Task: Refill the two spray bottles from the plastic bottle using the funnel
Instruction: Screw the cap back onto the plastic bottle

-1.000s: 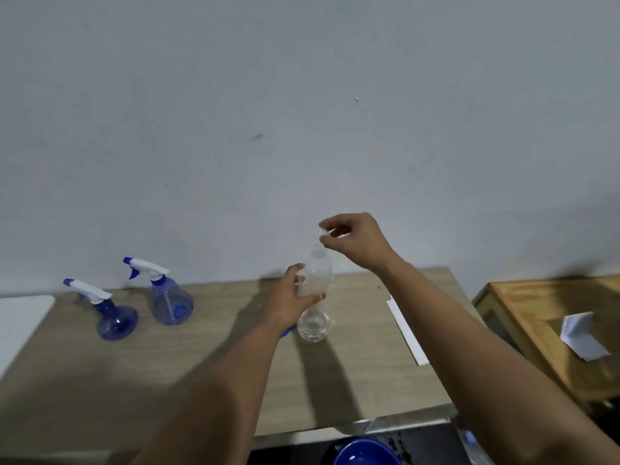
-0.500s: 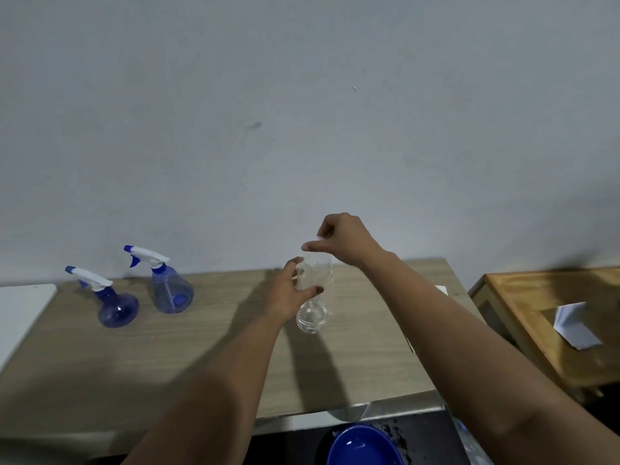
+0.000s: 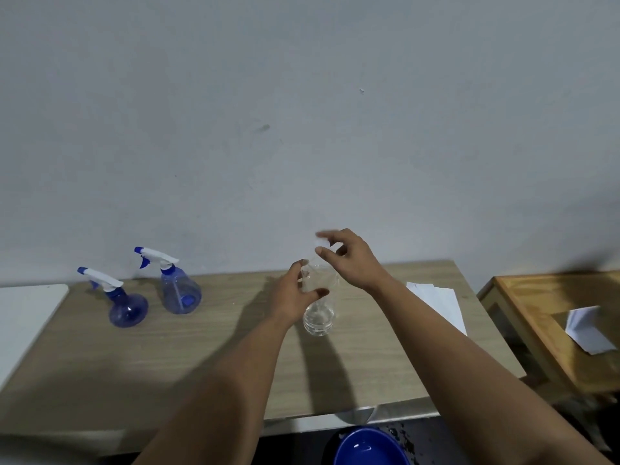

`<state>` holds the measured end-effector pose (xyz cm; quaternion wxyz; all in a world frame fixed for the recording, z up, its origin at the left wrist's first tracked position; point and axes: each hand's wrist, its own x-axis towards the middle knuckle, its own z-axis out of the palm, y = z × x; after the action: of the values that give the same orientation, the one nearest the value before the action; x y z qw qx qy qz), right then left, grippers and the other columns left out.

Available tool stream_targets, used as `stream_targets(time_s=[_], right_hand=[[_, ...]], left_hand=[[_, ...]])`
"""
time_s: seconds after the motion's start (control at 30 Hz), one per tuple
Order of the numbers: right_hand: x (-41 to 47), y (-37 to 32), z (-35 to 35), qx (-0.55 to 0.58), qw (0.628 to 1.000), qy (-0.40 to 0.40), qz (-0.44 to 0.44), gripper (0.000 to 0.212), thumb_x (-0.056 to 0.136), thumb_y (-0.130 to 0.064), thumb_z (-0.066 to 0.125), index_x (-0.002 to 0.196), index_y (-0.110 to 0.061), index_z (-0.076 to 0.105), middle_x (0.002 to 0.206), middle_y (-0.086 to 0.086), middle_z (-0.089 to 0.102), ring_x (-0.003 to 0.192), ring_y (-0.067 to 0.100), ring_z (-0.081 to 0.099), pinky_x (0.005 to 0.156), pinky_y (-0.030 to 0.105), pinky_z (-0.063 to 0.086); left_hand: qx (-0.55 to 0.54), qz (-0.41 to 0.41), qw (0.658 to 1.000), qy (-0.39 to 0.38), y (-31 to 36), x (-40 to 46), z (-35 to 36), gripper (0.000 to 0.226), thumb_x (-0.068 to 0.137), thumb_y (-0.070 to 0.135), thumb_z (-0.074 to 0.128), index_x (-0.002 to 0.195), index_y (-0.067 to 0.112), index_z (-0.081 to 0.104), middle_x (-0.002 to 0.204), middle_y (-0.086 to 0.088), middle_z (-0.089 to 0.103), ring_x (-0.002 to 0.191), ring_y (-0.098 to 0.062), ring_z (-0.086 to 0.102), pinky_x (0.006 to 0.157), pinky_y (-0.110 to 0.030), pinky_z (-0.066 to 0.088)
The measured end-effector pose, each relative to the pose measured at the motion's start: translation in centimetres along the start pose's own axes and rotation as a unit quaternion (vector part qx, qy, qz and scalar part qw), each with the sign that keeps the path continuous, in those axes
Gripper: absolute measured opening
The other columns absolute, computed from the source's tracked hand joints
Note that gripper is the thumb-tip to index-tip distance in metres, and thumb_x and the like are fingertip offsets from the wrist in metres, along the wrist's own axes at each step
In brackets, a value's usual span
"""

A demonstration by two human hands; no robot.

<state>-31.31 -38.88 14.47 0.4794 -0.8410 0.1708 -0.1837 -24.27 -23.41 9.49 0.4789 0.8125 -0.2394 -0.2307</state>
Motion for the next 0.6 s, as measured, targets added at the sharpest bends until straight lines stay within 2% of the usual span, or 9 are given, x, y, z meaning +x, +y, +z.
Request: stream_targets(time_s=[0.1,0.17,0.23,0.3,0.4,0.5,0.6], right_hand=[[-0.2,0.3,0.2,0.005,1.0,0.025,-0.007,0.015,0.093,-0.035,0.078,0.104,-0.028,0.07,0.108,-0.009,0.065,0.066,-0.002,0.055,0.075,0.023,0.045],[-0.2,0.4,0.9,-0.01,0.998,0.065,0.011,0.028,0.088,-0.042,0.08,0.093,-0.025,0.059,0.101,-0.008,0.066,0.06,0.004,0.049,0.067,0.025,0.044],[-0.2,0.4,1.9,-0.017,0.994,0.107,0.021,0.037,0.083,-0.049,0.082,0.09,-0.025,0.054,0.096,-0.009,0.064,0.063,0.008,0.05,0.067,0.025,0.046],[-0.4,0.7,2.5,-0.01,0.993,0.114,0.007,0.034,0.083,-0.05,0.082,0.098,-0.03,0.059,0.098,-0.013,0.062,0.07,0.002,0.053,0.07,0.021,0.046],[-0.7,1.4,2.7,0.016,0.998,0.063,-0.016,0.034,0.091,-0.045,0.076,0.123,-0.037,0.067,0.11,-0.014,0.056,0.083,-0.005,0.057,0.08,0.018,0.045],[-0.8,1.5,2.7,0.05,0.996,0.068,0.007,0.019,0.09,-0.041,0.079,0.106,-0.034,0.071,0.112,-0.009,0.06,0.096,0.002,0.061,0.082,0.025,0.046],[-0.6,1.0,2.9,0.043,0.995,0.088,0.021,0.023,0.082,-0.05,0.082,0.09,-0.036,0.065,0.106,-0.01,0.063,0.092,0.002,0.061,0.08,0.024,0.048]], left_hand=[[0.005,-0.004,1.0,0.006,-0.2,0.1,0.5,0.077,0.07,0.042,0.087,0.136,0.037,0.046,0.132,0.006,0.06,0.116,-0.014,0.061,0.1,-0.044,0.051],[0.011,-0.008,1.0,0.022,-0.4,0.1,1.0,0.079,0.068,0.047,0.086,0.135,0.04,0.046,0.132,0.008,0.061,0.116,-0.012,0.061,0.1,-0.043,0.051],[0.02,-0.012,0.999,0.036,-0.6,0.2,1.3,0.081,0.066,0.052,0.086,0.135,0.043,0.044,0.131,0.012,0.061,0.115,-0.009,0.06,0.099,-0.042,0.052],[0.016,-0.015,0.999,0.042,-1.0,0.2,1.1,0.083,0.064,0.055,0.086,0.134,0.045,0.043,0.128,0.013,0.062,0.113,-0.007,0.061,0.099,-0.042,0.052],[0.017,-0.011,0.999,0.04,-1.4,0.2,0.6,0.082,0.063,0.057,0.086,0.132,0.043,0.045,0.127,0.013,0.063,0.11,-0.008,0.063,0.098,-0.042,0.053],[0.018,0.0,0.999,0.036,-1.4,0.2,0.6,0.08,0.065,0.054,0.086,0.133,0.04,0.047,0.127,0.013,0.063,0.112,-0.008,0.063,0.098,-0.042,0.053],[0.02,0.012,0.999,0.039,-1.4,0.1,0.6,0.08,0.067,0.051,0.086,0.135,0.037,0.047,0.129,0.011,0.062,0.113,-0.009,0.063,0.098,-0.042,0.052]])
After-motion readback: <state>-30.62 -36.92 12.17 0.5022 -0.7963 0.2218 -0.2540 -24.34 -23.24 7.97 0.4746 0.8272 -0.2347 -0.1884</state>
